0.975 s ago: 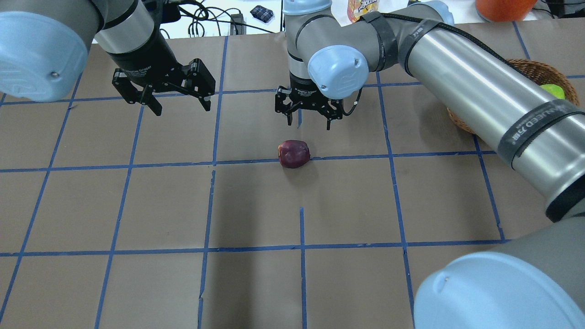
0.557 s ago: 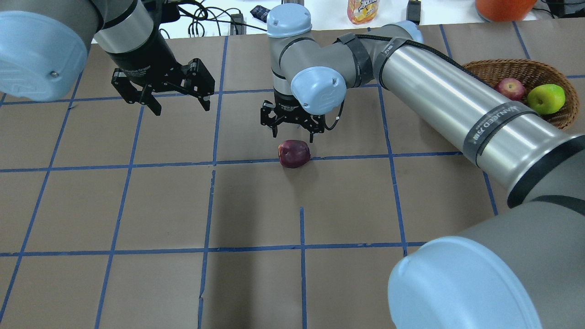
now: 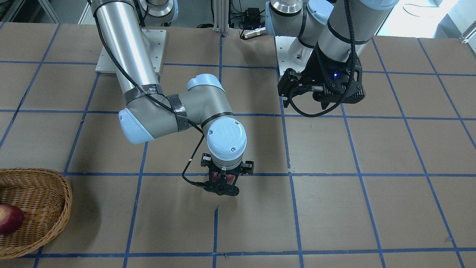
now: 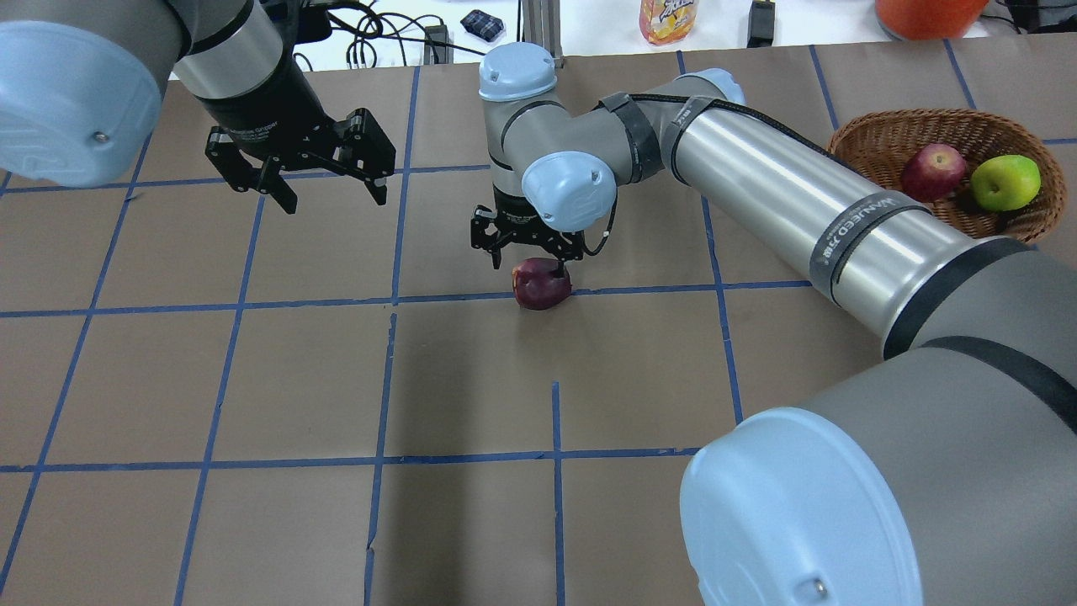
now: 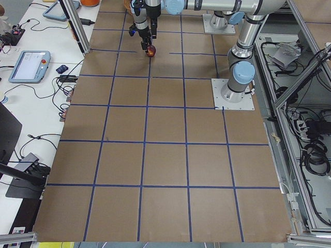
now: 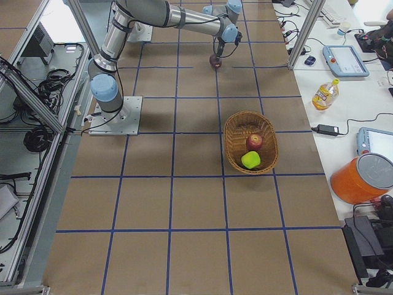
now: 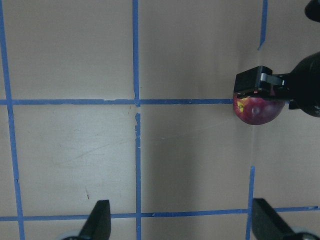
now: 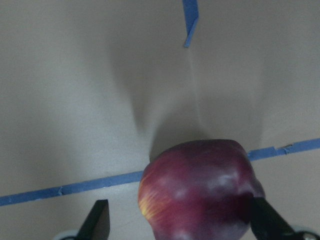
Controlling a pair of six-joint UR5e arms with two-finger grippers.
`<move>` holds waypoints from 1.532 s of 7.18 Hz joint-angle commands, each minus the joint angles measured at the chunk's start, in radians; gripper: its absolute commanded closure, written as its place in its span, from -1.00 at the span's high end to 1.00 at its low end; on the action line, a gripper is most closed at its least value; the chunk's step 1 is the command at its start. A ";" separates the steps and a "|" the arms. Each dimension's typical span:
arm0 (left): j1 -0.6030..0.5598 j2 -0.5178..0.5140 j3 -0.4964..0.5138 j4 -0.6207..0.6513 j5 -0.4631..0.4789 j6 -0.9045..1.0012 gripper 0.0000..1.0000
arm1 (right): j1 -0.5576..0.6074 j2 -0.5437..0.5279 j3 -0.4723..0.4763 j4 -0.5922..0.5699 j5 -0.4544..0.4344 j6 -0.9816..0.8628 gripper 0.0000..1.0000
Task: Put all apples into basket
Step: 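Lower the right gripper and close it on the dark apple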
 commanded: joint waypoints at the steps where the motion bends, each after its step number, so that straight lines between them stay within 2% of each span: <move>1: -0.001 0.000 0.000 0.000 0.000 0.000 1.00 | 0.001 0.002 0.001 0.000 -0.009 -0.050 1.00; 3: -0.001 0.000 0.000 0.000 0.000 0.000 1.00 | 0.001 -0.005 -0.002 0.000 -0.053 -0.072 1.00; 11: -0.001 0.000 0.000 0.000 0.000 0.000 1.00 | 0.004 0.033 0.002 0.000 -0.052 -0.127 1.00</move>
